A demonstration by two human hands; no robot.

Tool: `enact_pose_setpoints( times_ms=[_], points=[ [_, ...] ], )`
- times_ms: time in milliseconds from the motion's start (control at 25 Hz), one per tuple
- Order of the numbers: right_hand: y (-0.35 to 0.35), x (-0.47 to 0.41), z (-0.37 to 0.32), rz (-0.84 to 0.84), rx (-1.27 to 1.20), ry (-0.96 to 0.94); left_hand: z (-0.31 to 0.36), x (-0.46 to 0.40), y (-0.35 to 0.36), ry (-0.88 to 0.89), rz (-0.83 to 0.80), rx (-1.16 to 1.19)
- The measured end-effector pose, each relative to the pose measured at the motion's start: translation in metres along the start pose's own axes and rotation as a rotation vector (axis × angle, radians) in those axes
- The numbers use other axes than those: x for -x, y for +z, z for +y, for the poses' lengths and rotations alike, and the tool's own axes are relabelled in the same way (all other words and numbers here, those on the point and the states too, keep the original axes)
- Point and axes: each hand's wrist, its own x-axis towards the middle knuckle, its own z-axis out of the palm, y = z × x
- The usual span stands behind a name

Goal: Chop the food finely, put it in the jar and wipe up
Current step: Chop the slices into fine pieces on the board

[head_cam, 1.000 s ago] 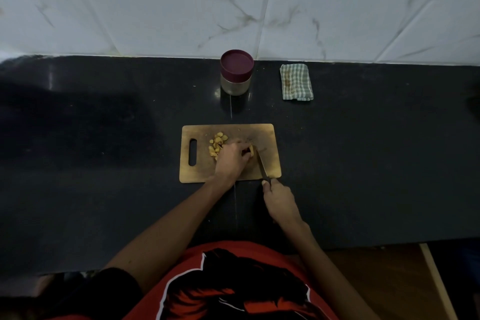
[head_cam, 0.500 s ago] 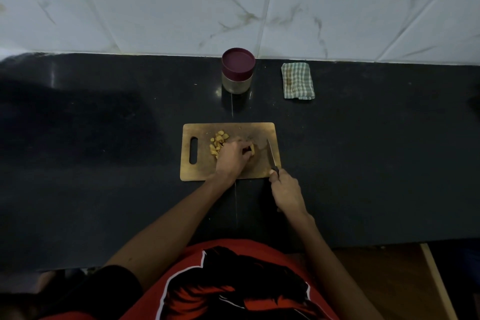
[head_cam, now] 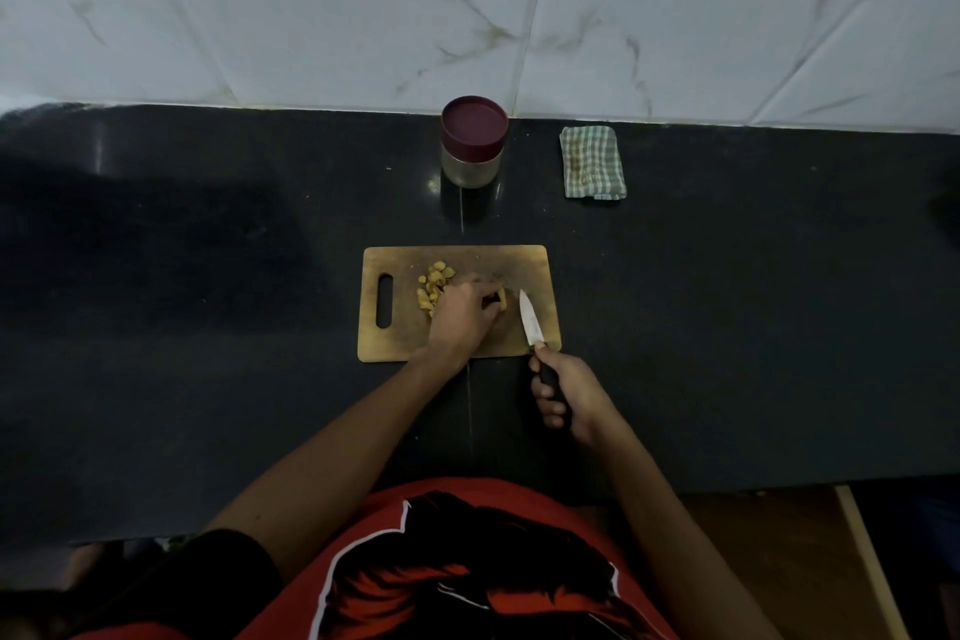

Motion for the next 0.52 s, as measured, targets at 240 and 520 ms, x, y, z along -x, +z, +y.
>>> enact_pose_setpoints(
  times_ms=[240,520],
  points=[
    [0.004,-0.003,0.000,0.173,0.307,-0.141,0.000,0.000,-0.001,0.000,-0.007,-0.002],
    [0.027,-0.012,-0.007,0.192,0.697,-0.227,0.000,0.000,0.000,-0.023,0.008,0.020]
  ],
)
